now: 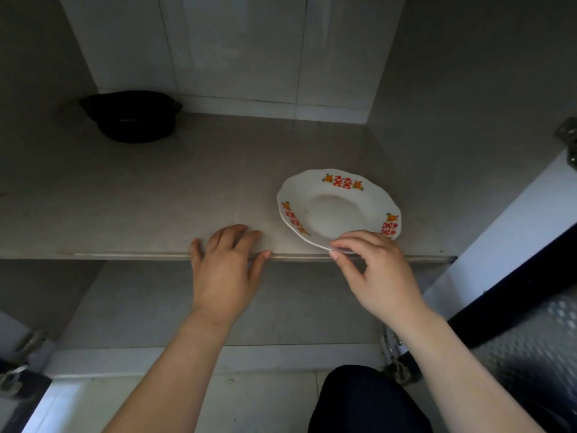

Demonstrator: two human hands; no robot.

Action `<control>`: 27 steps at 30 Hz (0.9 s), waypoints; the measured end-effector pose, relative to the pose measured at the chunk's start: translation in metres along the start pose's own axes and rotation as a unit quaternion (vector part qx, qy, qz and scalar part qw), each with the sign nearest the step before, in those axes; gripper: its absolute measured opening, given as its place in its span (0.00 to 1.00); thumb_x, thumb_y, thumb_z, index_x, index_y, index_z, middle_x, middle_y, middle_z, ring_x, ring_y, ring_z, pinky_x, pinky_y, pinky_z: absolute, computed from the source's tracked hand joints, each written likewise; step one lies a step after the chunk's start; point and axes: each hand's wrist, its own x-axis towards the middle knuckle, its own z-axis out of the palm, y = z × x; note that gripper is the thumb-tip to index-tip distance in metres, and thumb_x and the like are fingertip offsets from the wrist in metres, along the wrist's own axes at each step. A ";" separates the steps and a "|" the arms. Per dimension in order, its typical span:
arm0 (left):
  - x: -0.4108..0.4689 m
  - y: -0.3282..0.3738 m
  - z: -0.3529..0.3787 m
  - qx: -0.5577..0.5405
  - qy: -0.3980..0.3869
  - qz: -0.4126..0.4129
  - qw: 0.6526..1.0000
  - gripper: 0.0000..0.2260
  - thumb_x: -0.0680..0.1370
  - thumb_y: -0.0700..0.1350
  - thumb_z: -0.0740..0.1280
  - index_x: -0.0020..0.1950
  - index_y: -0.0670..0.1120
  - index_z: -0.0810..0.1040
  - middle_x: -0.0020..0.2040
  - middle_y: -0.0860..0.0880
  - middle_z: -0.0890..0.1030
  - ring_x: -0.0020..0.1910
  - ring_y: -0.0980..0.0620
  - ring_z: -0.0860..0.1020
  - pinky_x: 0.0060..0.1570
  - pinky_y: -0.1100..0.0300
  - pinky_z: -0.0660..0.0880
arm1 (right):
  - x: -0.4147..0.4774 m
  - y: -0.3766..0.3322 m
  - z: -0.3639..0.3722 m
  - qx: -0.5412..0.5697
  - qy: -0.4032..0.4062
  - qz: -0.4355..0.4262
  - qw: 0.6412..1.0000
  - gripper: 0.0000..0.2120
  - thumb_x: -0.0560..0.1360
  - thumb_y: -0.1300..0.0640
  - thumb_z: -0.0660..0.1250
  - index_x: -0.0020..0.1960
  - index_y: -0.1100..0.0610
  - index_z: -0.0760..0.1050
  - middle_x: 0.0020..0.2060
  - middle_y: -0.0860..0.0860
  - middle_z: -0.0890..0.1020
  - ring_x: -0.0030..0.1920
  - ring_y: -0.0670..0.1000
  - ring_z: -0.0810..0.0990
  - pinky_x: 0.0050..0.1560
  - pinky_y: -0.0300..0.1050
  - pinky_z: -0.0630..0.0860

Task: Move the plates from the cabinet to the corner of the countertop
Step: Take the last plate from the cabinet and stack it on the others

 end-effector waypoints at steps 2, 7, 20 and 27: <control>0.005 0.005 -0.004 -0.020 -0.002 -0.012 1.000 0.24 0.73 0.60 0.53 0.60 0.51 0.76 0.60 0.48 0.78 0.60 0.45 0.75 0.61 0.38 0.66 | 0.002 0.000 -0.002 0.003 0.000 -0.002 1.000 0.10 0.74 0.50 0.64 0.49 0.53 0.81 0.46 0.46 0.82 0.48 0.48 0.79 0.52 0.46 0.74; 0.028 0.024 -0.016 -0.165 0.008 -0.032 0.986 0.18 0.76 0.51 0.64 0.64 0.46 0.74 0.63 0.45 0.75 0.60 0.43 0.74 0.59 0.55 0.70 | 0.006 0.005 -0.011 0.076 0.033 0.028 0.996 0.08 0.75 0.53 0.66 0.50 0.54 0.81 0.47 0.44 0.81 0.49 0.40 0.76 0.51 0.29 0.70; 0.055 0.058 0.014 -0.419 -0.033 -0.148 0.895 0.23 0.72 0.38 0.68 0.66 0.47 0.70 0.55 0.49 0.79 0.52 0.47 0.79 0.57 0.48 0.76 | 0.012 0.028 -0.031 0.109 0.102 0.152 0.977 0.09 0.73 0.55 0.68 0.53 0.51 0.79 0.48 0.43 0.78 0.46 0.40 0.75 0.47 0.26 0.69; 0.049 0.057 0.004 -0.482 -0.018 -0.164 0.861 0.25 0.72 0.33 0.68 0.66 0.51 0.69 0.45 0.61 0.74 0.48 0.49 0.79 0.54 0.54 0.76 | 0.014 0.032 -0.030 0.125 0.090 0.170 0.973 0.10 0.73 0.55 0.69 0.54 0.49 0.78 0.46 0.46 0.80 0.47 0.46 0.79 0.48 0.37 0.75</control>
